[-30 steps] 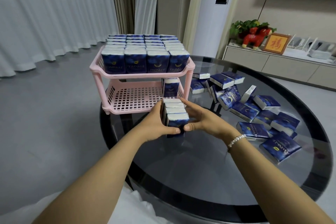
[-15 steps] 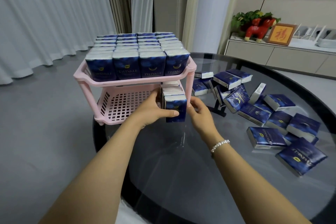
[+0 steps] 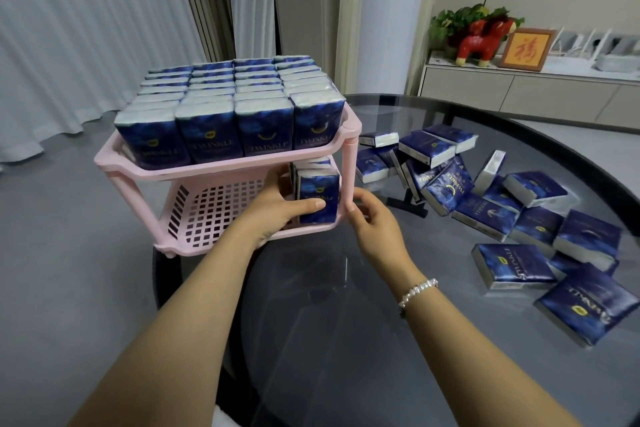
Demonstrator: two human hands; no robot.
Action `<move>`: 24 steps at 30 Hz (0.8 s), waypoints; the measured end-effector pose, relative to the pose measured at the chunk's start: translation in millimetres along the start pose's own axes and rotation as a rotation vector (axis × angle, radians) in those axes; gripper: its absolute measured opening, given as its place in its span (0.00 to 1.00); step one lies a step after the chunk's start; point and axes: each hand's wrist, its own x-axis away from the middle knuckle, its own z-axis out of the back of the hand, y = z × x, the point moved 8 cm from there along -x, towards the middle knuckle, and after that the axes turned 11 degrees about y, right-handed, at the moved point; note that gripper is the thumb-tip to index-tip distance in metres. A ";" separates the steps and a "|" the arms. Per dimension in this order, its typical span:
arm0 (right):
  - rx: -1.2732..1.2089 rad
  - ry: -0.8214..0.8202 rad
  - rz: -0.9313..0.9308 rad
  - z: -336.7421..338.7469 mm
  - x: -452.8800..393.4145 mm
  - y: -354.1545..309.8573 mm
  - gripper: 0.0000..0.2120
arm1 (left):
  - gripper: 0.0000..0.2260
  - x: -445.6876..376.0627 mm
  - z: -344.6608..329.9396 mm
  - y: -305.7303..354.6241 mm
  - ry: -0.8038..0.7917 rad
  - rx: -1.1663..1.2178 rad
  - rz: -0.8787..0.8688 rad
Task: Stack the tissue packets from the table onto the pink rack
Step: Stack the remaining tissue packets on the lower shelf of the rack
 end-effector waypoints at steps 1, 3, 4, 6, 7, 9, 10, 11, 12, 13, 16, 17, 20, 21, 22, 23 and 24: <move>-0.003 -0.001 -0.001 -0.2 0.2 -0.4 0.10 | 0.32 -0.7 -0.6 0.7 -0.004 -0.017 -0.013; -0.002 0.000 0.004 0.2 0.3 -1.0 0.10 | 0.32 0.2 -1.8 2.2 -0.009 -0.031 -0.027; -0.002 0.002 0.004 0.7 0.5 -1.4 0.10 | 0.31 1.8 -2.3 4.0 -0.012 -0.039 -0.037; -0.005 0.003 0.002 1.1 1.1 -2.1 0.10 | 0.31 4.1 -2.1 7.0 -0.006 -0.078 -0.073; -0.006 0.003 0.000 1.0 1.1 -1.9 0.10 | 0.32 3.4 -1.1 7.0 0.002 -0.115 -0.091; -0.009 0.001 -0.007 1.1 1.4 -1.8 0.11 | 0.33 4.3 0.7 7.8 0.008 -0.206 -0.112; -0.012 0.001 -0.009 0.9 1.7 -2.5 0.11 | 0.33 6.4 0.5 9.4 0.004 -0.246 -0.120; -0.016 0.002 -0.008 0.8 2.0 -3.3 0.10 | 0.32 8.1 0.1 11.3 0.004 -0.280 -0.134; -0.016 0.004 -0.004 0.7 2.2 -4.2 0.10 | 0.32 10.2 -0.6 15.1 0.010 -0.314 -0.167; -0.014 0.006 0.003 0.6 2.3 -5.1 0.10 | 0.32 12.3 -1.6 20.2 0.019 -0.353 -0.217; -0.003 0.001 0.017 0.8 3.2 -6.7 0.11 | 0.30 21.4 -5.1 32.4 0.057 -0.470 -0.337; -0.002 0.001 0.018 0.6 3.0 -6.5 0.10 | 0.28 22.3 -4.9 33.0 0.075 -0.469 -0.342; 0.002 0.000 0.017 0.6 2.4 -6.4 0.10 | 0.25 25.5 -3.2 35.4 0.133 -0.432 -0.347; 0.001 0.000 0.015 0.6 2.1 -6.1 0.10 | 0.24 26.6 -3.6 36.4 0.151 -0.423 -0.355; 0.002 -0.001 0.015 0.8 2.2 -5.9 0.10 | 0.24 28.0 -4.7 37.4 0.171 -0.418 -0.364; 0.003 -0.001 0.016 0.8 2.1 -5.8 0.10 | 0.24 29.1 -6.3 37.8 0.191 -0.416 -0.366; 0.005 -0.003 0.018 1.2 2.4 -6.0 0.10 | 0.25 30.6 -8.5 37.3 0.207 -0.423 -0.358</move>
